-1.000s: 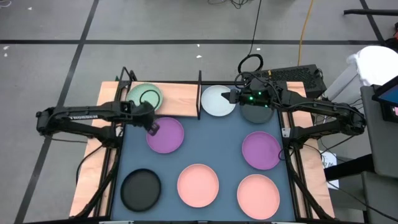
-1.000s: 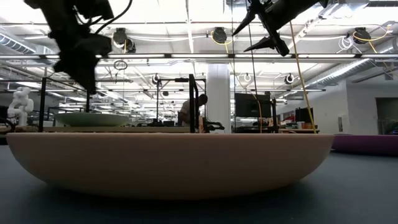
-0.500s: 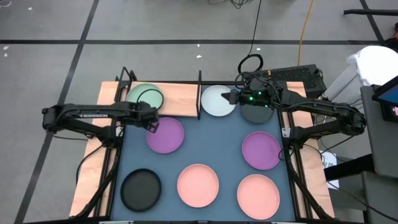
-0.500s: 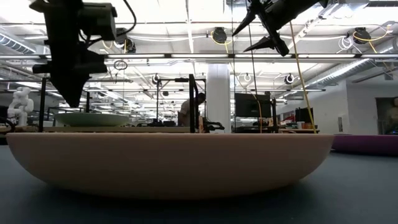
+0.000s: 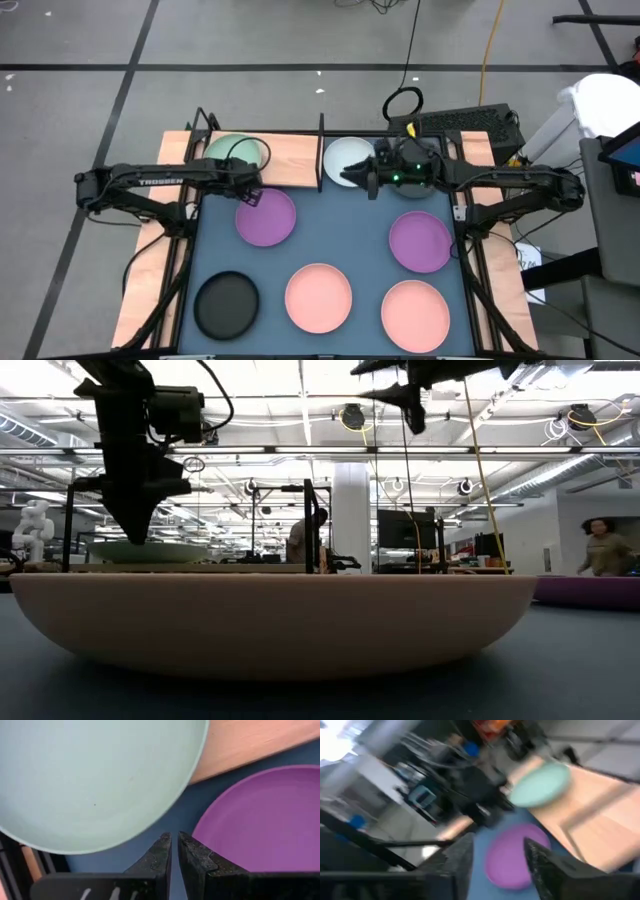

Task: Place and stack plates onto a shelf
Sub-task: Put the light green plate on the shelf

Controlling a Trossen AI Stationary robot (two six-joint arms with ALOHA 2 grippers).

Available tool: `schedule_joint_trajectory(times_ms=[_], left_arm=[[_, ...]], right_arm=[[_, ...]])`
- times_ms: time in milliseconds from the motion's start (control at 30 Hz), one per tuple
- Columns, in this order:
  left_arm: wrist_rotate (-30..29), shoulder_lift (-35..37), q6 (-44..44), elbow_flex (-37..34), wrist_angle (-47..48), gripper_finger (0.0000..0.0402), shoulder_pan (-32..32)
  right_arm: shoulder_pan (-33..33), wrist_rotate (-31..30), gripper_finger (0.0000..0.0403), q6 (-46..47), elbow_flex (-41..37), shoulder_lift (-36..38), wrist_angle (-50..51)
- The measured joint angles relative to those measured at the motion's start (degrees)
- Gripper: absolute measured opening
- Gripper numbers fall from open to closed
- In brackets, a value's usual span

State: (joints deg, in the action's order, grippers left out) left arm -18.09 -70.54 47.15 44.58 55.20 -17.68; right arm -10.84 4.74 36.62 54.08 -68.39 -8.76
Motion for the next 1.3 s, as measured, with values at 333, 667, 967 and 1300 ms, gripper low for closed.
schedule_joint_trajectory(times_ms=[333,667,967,1300], left_arm=[[6.05,1.75,1.34,0.04,2.04,0.0037,0.22],[5.53,2.03,4.48,0.04,6.49,0.0037,0.51],[6.69,2.05,4.54,0.04,10.34,0.0037,0.85],[5.7,0.63,-4.83,0.04,10.69,0.0037,-6.14]], right_arm=[[3.94,-0.18,0.0013,-4.39,-0.6,-13.89,-9.02],[1.17,-3.36,0.0003,-7.45,-0.58,-25.68,-18.93],[-2.88,-4.86,0.0001,-13.85,-0.58,-29.84,-22.4],[-4.46,-4.7,0.0,-13.99,-0.6,-32.51,-24.2]])
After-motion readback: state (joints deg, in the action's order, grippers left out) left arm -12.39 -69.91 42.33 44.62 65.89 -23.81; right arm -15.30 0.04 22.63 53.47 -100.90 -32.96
